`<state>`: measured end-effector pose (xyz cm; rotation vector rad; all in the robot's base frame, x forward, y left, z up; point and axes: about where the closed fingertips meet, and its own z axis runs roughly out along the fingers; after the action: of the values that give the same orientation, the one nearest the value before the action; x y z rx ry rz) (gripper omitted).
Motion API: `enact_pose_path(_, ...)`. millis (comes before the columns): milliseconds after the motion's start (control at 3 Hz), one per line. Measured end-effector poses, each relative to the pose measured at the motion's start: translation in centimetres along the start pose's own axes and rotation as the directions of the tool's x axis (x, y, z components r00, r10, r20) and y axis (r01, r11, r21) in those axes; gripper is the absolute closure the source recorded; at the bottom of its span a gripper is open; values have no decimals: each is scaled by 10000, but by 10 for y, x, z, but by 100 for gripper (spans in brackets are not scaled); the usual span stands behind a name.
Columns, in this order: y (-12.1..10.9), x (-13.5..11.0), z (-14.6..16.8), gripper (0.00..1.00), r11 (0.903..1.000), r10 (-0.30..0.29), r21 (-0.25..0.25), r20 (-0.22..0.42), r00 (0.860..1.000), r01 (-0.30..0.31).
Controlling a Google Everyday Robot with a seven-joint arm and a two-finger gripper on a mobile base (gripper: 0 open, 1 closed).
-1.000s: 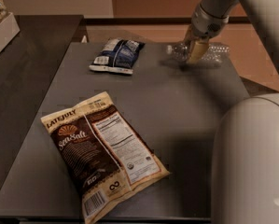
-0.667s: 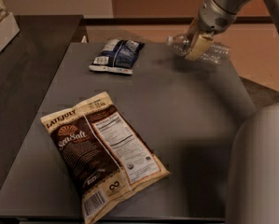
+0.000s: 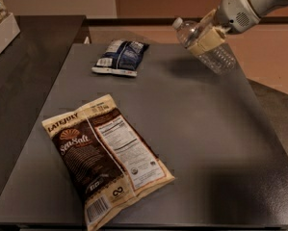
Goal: Place water bottle upright
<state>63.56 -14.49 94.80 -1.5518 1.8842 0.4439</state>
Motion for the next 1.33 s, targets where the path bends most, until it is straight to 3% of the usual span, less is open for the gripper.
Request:
enact_pose_path(333,14,-17,-9,100,9971,723,120,1736,9822,-755)
enact_pose_path(667,25,-24,-15,100,9929,1104,65,3302,9374,-1192)
enact_pose_path(1000,32,-23,-18,100,9889,1287,48,4686,8740,-1482)
enact_pose_path(1333,33,-18,-20,100,9860,1292,136,5656,8145,-1659)
